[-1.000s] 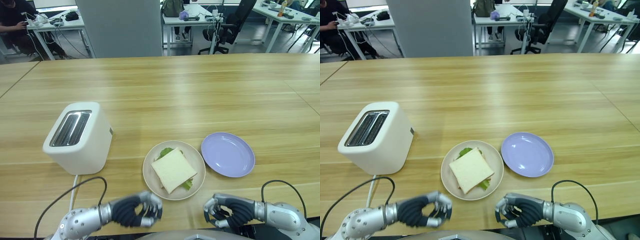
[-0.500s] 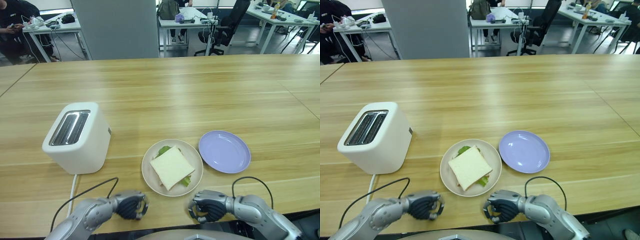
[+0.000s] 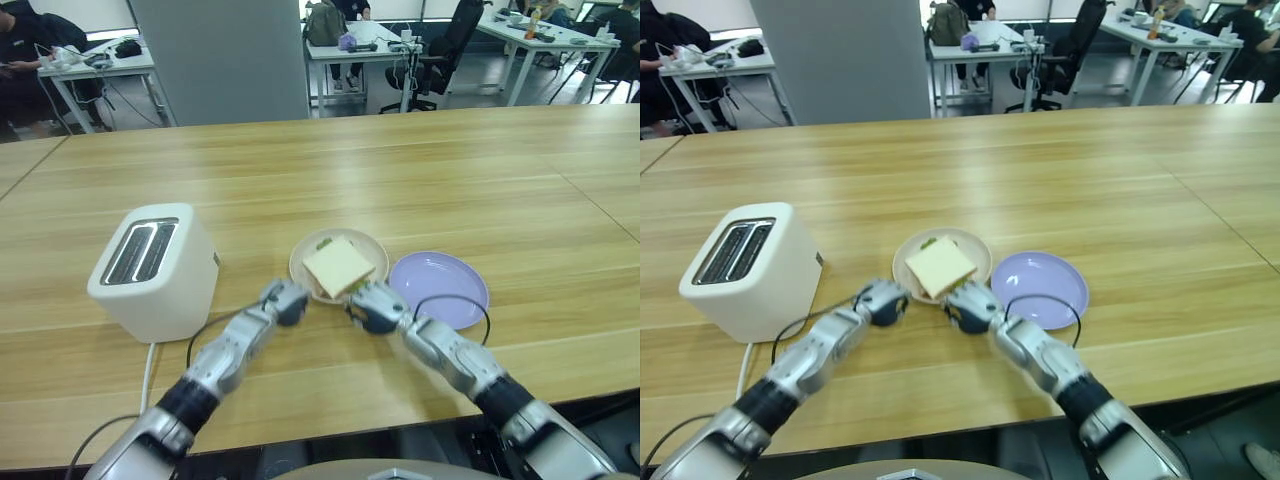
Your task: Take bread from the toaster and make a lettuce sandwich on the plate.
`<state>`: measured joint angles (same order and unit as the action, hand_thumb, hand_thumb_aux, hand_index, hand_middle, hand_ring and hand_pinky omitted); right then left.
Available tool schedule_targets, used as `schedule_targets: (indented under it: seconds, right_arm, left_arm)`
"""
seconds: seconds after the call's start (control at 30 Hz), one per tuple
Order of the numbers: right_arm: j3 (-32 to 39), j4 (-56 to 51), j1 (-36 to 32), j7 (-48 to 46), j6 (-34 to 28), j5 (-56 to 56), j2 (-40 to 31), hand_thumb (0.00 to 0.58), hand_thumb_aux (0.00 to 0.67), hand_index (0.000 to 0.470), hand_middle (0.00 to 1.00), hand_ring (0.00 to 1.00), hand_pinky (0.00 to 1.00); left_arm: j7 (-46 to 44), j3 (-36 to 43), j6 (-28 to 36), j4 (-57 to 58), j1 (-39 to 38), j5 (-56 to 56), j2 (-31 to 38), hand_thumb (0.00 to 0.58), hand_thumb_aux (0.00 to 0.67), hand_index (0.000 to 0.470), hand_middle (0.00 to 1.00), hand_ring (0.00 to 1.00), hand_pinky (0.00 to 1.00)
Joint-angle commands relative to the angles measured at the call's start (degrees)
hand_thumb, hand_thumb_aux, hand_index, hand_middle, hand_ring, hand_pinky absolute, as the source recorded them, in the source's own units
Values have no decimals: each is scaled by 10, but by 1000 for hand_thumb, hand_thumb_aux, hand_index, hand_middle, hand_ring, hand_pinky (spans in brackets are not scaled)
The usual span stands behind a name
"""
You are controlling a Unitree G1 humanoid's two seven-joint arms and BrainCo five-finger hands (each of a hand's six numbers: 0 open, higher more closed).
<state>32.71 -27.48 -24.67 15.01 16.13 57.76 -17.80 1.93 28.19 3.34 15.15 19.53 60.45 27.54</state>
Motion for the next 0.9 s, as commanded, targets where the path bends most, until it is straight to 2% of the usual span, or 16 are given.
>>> schedule_targets:
  seconds: [0.03,0.07,0.1,0.33,0.43,0.53,0.67,0.9]
  right_arm:
    - [-20,-5,2,30,4,-24,-11,449,352,242,729,729,729]
    - [-34,15,12,29,15,-45,-19,0,0,0,35,35,35]
    - [-51,42,27,31,31,-70,-30,0,0,0,0,0,0]
    - [-181,262,180,-15,130,-326,-59,0,0,0,0,0,0]
    - [-231,334,231,-36,128,-437,-41,0,0,0,0,0,0]
    - [-250,409,277,-111,97,-559,-50,0,0,0,0,0,0]
    - [-270,459,305,-144,61,-578,-46,0,0,0,0,0,0]
    - [-280,473,336,-163,82,-544,-22,0,0,0,0,0,0]
  left_arm:
    - [51,-28,14,-49,-11,5,6,0,0,0,0,0,0]
    - [55,-41,11,-80,-25,-5,10,0,0,0,0,0,0]
    - [63,-59,4,-116,-46,-20,15,0,0,0,0,0,0]
    - [77,-198,-91,-319,-211,-247,-21,0,0,0,0,0,0]
    - [67,-250,-112,-391,-263,-365,-66,0,0,0,0,0,0]
    - [29,-281,-92,-457,-294,-462,-100,0,0,0,0,0,0]
    - [-3,-292,-74,-510,-306,-516,-121,0,0,0,0,0,0]
    - [-35,-272,-83,-527,-305,-516,-135,0,0,0,0,0,0]
